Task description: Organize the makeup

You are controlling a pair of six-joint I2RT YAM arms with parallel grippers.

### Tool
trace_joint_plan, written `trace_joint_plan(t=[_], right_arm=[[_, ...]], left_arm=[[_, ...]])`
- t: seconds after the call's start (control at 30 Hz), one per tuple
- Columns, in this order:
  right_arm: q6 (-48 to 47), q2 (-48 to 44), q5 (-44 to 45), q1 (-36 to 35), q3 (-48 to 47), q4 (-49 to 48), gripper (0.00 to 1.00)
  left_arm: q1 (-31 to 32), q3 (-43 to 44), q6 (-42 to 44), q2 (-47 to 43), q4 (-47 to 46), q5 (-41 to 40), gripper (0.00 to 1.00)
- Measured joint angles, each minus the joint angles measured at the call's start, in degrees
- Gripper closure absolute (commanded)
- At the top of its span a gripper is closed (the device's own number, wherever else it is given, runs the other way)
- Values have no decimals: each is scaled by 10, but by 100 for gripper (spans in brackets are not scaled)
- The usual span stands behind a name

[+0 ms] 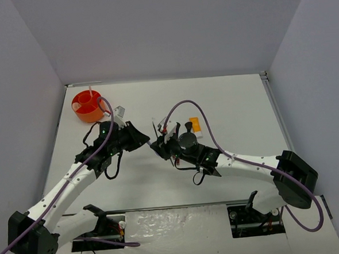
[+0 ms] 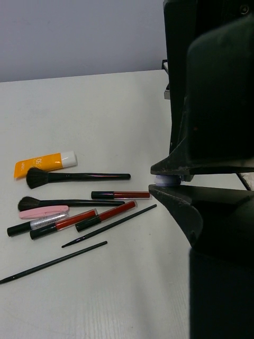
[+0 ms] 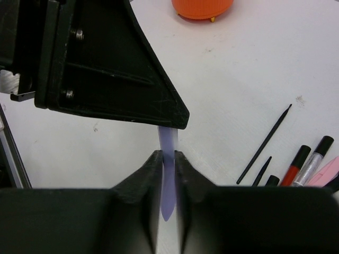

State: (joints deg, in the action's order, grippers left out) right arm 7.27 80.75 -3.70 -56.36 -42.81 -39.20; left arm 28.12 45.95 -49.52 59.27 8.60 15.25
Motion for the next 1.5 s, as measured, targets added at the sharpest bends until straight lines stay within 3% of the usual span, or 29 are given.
trace_joint_plan(t=[0.17, 0.5, 0.57, 0.73, 1.13, 1.5], right_arm=[[-2, -1, 12, 0, 1, 0, 27], [-16, -35, 46, 15, 7, 41, 15], [-16, -48, 58, 25, 14, 51, 14], [-9, -84, 83, 52, 38, 78, 1], [15, -94, 103, 67, 76, 87, 0], [21, -68, 100, 84, 76, 82, 0]], left_arm=[[0, 6, 3, 2, 2, -12, 100], [-10, 122, 85, 71, 52, -95, 100], [-27, 167, 114, 105, 71, -121, 100], [-103, 295, 177, 193, 94, -183, 100], [-287, 607, 271, 486, 94, -204, 100], [-372, 782, 324, 652, 118, -156, 100]])
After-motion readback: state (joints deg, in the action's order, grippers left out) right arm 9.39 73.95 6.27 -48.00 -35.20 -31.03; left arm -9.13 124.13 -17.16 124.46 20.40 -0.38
